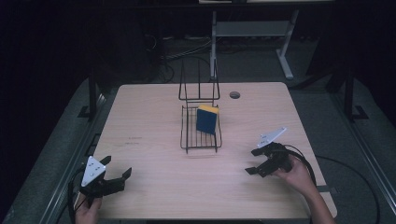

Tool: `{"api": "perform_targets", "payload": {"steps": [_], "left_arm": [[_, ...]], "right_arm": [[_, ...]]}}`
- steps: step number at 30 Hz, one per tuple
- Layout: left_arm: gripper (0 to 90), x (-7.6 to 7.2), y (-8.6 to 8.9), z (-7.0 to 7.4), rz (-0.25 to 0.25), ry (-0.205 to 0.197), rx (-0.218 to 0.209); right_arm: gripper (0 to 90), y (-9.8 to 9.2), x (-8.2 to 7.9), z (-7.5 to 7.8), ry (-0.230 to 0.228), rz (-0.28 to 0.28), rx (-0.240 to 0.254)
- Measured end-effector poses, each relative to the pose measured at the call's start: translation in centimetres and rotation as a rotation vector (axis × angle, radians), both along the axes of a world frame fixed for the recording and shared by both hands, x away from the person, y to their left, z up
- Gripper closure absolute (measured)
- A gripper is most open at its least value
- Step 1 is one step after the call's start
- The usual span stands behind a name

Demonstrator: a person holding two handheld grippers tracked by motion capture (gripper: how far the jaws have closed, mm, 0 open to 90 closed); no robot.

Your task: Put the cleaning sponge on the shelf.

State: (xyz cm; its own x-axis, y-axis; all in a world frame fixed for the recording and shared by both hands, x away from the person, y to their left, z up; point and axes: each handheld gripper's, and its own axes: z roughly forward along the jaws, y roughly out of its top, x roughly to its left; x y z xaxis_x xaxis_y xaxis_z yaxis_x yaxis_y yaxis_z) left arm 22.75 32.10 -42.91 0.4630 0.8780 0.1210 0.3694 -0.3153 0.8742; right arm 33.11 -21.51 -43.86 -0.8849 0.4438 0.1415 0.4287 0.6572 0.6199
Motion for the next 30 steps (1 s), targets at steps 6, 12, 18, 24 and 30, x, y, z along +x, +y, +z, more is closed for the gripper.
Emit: {"api": "perform_targets", "payload": {"steps": [6,12,18,24,30], "left_arm": [[13.9,0.0,0.0,0.0,0.000,0.001,-0.002],[13.9,0.0,-0.1,0.0,-0.004,0.001,0.004],[13.9,0.0,-0.1,0.0,-0.001,0.002,0.001],[13.9,0.0,-0.1,0.0,-0.001,0.001,0.001],[13.9,0.0,-0.1,0.0,-0.003,-0.001,0.003]], "right_arm": [[18.7,-0.4,-0.6,-0.1,-0.007,-0.005,0.008],[18.8,-0.8,-1.3,-0.4,-0.014,-0.013,0.009],[18.7,-1.2,-2.1,-0.7,-0.015,-0.021,0.017],[18.8,-1.3,-2.9,-0.9,-0.023,-0.018,0.009],[18.8,-1.5,-3.7,-1.1,-0.022,-0.024,0.019]]}}
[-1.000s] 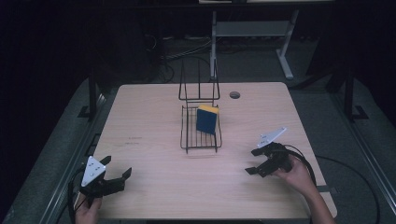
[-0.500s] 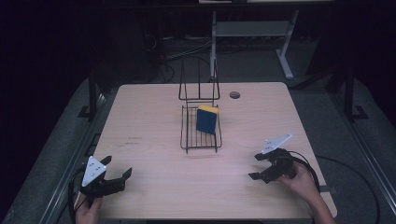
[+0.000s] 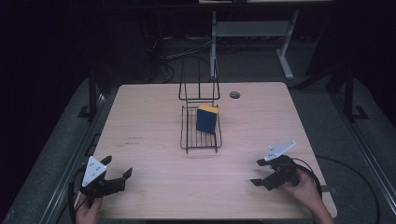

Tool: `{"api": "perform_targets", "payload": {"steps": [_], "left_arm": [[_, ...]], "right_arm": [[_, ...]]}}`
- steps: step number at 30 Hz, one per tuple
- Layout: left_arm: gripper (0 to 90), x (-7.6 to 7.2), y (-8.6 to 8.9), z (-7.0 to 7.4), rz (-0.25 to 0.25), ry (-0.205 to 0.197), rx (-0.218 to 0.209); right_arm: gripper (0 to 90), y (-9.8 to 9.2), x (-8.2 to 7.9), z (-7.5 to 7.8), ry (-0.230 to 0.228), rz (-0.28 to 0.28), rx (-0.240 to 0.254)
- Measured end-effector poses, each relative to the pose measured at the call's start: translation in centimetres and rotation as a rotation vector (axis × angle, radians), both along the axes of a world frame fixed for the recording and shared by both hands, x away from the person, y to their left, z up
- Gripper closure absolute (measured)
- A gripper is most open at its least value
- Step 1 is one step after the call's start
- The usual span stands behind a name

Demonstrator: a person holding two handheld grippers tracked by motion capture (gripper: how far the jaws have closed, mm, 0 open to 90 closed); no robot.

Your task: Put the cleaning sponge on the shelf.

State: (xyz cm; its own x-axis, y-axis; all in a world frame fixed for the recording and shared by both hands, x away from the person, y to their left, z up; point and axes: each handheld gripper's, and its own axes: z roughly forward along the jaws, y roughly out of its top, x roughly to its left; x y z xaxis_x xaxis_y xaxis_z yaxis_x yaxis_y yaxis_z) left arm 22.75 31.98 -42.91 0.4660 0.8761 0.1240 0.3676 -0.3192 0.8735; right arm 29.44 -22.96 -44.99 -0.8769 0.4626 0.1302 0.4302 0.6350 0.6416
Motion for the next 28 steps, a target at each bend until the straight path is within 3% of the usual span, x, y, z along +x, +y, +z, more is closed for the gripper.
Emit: {"api": "perform_targets", "payload": {"steps": [28], "left_arm": [[13.9,-0.1,0.0,0.1,0.000,-0.004,-0.001]], "right_arm": [[17.3,-1.0,-3.8,-1.3,-0.038,-0.034,0.034]]}}
